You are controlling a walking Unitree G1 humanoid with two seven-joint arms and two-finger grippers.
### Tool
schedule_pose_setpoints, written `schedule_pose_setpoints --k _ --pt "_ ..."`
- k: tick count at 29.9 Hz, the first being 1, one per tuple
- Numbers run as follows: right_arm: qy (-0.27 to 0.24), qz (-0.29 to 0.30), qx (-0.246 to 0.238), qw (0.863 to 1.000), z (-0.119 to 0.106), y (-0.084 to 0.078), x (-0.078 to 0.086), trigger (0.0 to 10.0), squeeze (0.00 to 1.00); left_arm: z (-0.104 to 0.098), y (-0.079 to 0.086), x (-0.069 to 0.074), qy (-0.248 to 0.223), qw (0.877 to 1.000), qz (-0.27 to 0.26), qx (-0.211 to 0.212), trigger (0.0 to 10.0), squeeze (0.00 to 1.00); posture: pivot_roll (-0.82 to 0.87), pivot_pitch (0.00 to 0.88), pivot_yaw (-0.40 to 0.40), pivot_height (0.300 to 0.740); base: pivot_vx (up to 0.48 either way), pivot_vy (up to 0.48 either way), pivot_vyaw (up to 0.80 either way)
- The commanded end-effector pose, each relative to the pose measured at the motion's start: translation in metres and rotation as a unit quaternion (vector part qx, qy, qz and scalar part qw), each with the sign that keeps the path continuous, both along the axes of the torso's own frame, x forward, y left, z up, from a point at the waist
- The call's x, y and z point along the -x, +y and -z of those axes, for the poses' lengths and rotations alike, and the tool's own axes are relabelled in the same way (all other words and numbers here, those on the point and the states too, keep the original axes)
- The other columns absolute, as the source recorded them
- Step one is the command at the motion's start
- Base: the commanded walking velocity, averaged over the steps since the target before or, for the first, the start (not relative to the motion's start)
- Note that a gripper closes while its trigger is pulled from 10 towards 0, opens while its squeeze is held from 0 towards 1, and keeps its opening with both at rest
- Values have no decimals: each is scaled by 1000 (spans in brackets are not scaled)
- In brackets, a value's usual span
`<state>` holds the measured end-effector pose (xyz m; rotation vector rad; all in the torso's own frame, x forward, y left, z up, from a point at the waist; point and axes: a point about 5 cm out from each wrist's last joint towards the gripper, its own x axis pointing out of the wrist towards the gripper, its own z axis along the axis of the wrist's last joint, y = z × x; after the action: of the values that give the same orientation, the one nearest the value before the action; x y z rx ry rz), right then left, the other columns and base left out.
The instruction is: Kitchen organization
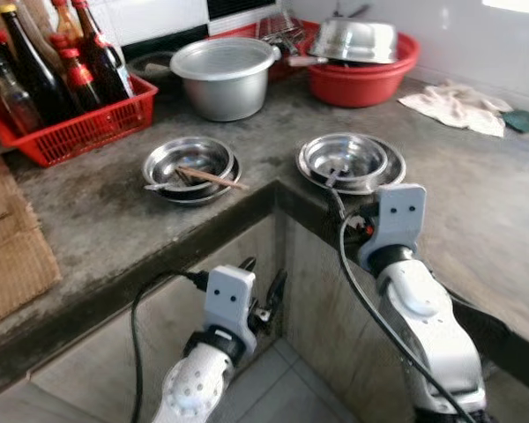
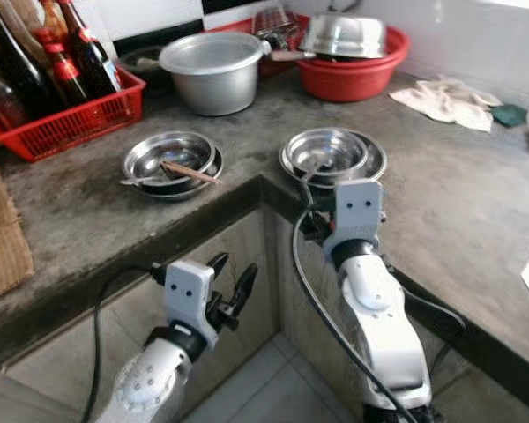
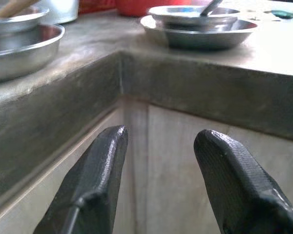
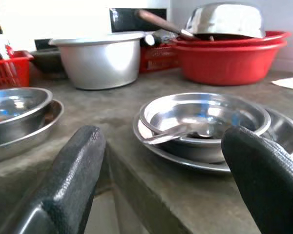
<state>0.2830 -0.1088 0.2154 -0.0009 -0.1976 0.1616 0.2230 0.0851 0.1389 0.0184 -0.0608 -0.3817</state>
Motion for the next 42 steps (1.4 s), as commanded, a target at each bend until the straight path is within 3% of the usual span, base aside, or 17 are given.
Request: schedule_pose_setpoints --k 1,9,14,19,22,30,42 --pt "-5 15 1 1000 0 -9 1 10000 0 -1 -7 3 0 1000 13 5 10000 0 96 84 15 740 0 0 0" --pt "-20 14 0 1000 -6 -10 -2 10000 0 -1 -7 3 0 1000 15 6 10000 0 95 83 12 740 0 0 0" --pt "-44 6 19 999 -12 -8 -13 10000 0 -3 -9 3 -7 1000 20 7 10000 0 96 93 11 740 0 0 0" --pt "-55 -7 46 997 -11 -3 -23 10000 0 -5 -10 5 -14 1000 22 8 10000 0 99 99 10 740 0 0 0" --pt "-63 -32 78 994 -12 10 -38 10000 0 -7 -11 6 -14 1000 20 9 10000 0 110 114 0 740 0 0 0" --pt "-81 -55 108 989 -16 24 -58 10000 0 -11 -12 12 -20 1000 21 13 10000 0 114 141 -11 740 0 0 0" --pt "-84 -53 134 986 -8 29 -68 10000 0 -13 -16 18 -19 999 24 16 10000 0 116 166 -20 740 0 0 0"
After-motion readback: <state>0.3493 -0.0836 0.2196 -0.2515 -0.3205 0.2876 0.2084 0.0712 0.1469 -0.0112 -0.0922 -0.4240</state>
